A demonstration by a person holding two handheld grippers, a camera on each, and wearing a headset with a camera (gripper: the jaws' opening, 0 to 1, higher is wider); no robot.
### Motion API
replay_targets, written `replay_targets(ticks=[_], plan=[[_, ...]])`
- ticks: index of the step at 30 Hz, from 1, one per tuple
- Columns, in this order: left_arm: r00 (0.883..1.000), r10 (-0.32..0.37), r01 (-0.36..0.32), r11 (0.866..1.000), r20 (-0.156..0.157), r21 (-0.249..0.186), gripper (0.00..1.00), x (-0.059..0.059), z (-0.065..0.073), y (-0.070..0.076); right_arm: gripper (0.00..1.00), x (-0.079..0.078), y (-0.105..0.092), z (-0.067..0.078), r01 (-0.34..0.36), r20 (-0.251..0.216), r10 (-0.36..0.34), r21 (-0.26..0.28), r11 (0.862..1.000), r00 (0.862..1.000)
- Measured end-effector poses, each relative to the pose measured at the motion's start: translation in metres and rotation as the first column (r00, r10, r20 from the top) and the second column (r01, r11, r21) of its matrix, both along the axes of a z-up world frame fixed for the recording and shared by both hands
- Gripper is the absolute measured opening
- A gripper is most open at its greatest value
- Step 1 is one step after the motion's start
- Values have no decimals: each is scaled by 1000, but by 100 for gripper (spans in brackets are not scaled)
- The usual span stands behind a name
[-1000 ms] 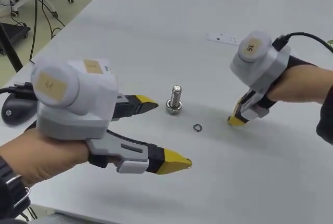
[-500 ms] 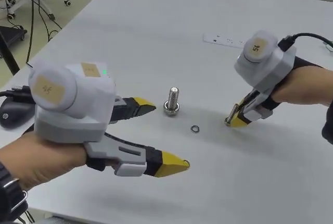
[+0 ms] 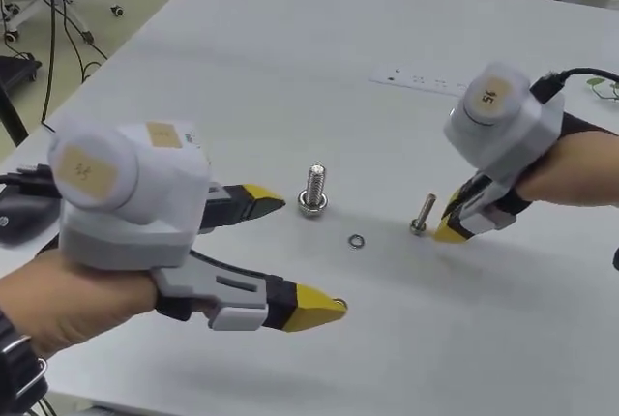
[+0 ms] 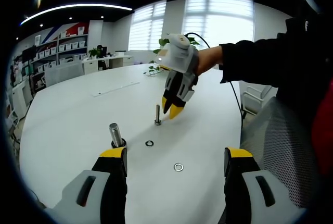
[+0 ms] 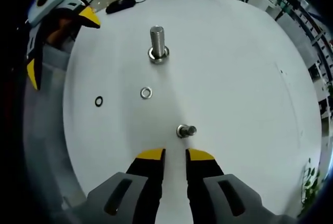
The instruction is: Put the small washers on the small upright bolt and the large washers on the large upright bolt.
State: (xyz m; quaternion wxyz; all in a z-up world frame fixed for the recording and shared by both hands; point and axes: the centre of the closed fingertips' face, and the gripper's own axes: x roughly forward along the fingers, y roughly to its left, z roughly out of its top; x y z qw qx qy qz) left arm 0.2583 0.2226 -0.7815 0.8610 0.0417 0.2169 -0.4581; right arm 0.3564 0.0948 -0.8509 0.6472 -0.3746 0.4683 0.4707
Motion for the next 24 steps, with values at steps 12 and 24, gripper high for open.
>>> replay_targets(ticks=[12,24], plan=[[1000,-7,7,1000,3,9,76,-2,-2,0,17,-28,8,-5,-27,-18,28,4,1000,999],[1000,-6,6,1000,13,9,76,-3,1,1,17,-60,36,-8,-104,-48,105,24,994,993]])
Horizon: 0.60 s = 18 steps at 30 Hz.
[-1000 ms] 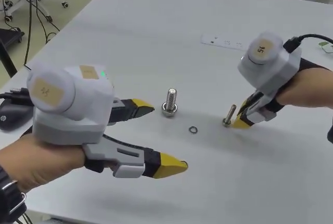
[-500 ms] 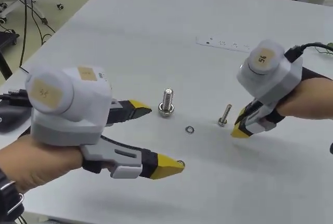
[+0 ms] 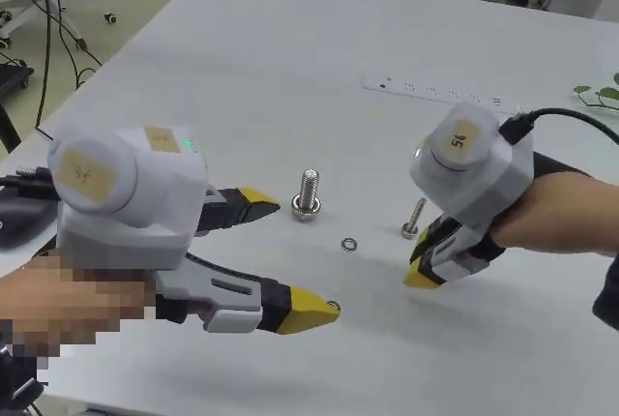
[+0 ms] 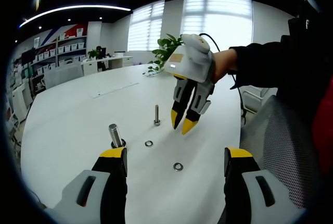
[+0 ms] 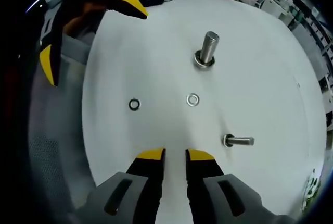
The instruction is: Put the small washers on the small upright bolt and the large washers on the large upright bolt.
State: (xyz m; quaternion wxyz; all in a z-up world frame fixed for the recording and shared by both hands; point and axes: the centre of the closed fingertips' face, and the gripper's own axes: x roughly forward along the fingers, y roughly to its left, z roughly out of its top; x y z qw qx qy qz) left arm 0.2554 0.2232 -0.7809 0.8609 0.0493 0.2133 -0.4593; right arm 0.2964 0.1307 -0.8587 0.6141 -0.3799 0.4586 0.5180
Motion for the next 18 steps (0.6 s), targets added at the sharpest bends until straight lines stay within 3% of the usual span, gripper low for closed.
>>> replay_targets(ticks=[18], plan=[[1000,3,-3,1000,5,10,76,-5,0,1,18,-26,43,-6,-134,-21,134,5,991,991]])
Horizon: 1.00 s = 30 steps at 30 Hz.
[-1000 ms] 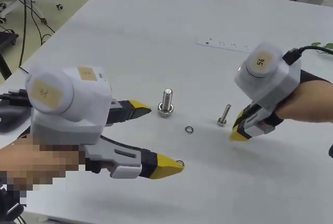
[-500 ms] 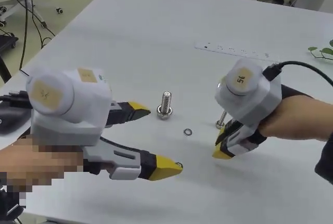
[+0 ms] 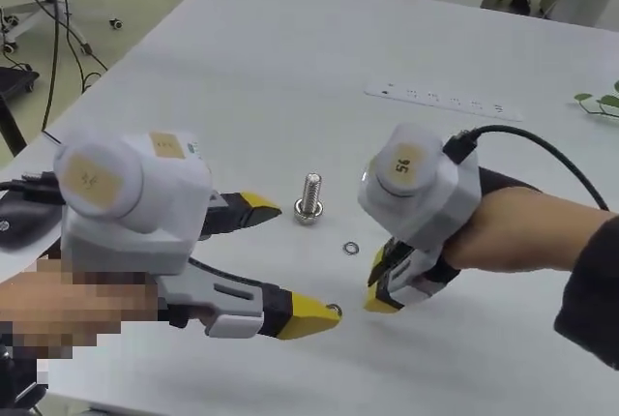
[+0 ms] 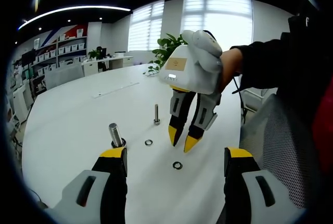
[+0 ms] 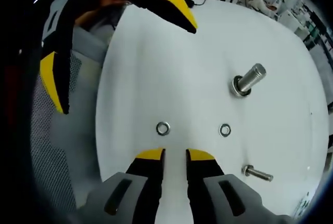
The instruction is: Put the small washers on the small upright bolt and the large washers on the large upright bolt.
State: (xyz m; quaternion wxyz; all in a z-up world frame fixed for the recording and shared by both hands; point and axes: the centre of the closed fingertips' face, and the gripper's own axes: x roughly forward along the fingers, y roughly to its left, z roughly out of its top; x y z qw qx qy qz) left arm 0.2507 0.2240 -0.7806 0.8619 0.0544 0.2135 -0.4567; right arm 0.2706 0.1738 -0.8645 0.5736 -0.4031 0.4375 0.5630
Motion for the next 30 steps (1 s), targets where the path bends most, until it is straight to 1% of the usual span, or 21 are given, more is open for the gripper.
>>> replay_targets(ticks=[3,5,12,17,30], plan=[[1000,1,-1,1000,-1,6,76,-1,-1,1,18,-5,10,-2,-27,-5,27,5,1000,1000],[1000,2,-2,1000,0,5,76,-1,-1,1,18,-9,13,-4,-42,-11,42,-4,999,999],[1000,6,-6,1000,-1,6,76,0,-1,1,18,-15,21,-10,-80,-13,80,-18,997,997],[1000,9,-9,1000,-1,4,76,0,-1,2,18,-15,21,-13,-98,-9,98,-35,995,995],[1000,6,-6,1000,-1,3,76,1,0,1,17,-15,22,-16,-112,0,112,-51,992,994]])
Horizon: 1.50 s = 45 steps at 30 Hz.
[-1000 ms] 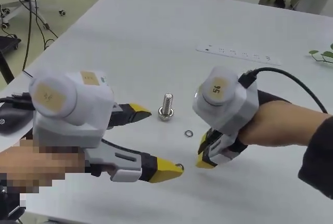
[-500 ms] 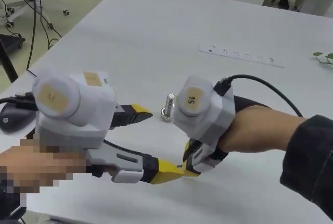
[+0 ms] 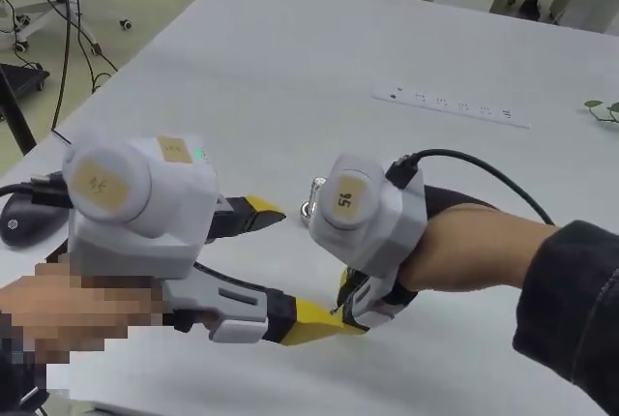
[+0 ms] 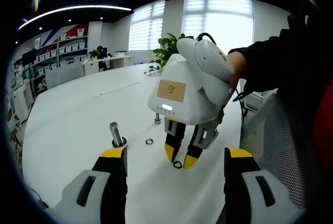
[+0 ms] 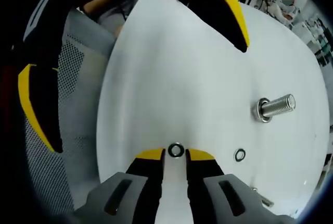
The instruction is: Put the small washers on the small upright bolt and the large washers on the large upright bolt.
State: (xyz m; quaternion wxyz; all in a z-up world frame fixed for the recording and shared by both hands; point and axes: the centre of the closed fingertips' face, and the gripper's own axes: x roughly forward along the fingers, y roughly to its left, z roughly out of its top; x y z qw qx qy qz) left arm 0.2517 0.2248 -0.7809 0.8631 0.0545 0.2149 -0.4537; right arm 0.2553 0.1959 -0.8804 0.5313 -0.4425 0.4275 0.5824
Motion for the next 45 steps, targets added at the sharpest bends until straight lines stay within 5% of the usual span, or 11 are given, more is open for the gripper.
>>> replay_targets(ticks=[10,29,45], plan=[[1000,-1,1,1000,2,-4,75,1,0,0,15,0,0,-1,-25,50,27,-32,999,998],[1000,0,0,1000,1,-8,75,-1,1,0,14,1,-5,1,13,32,-13,-18,1000,999],[1000,-10,10,1000,0,-8,76,-3,0,-1,14,22,-31,24,97,33,-97,1,995,995]])
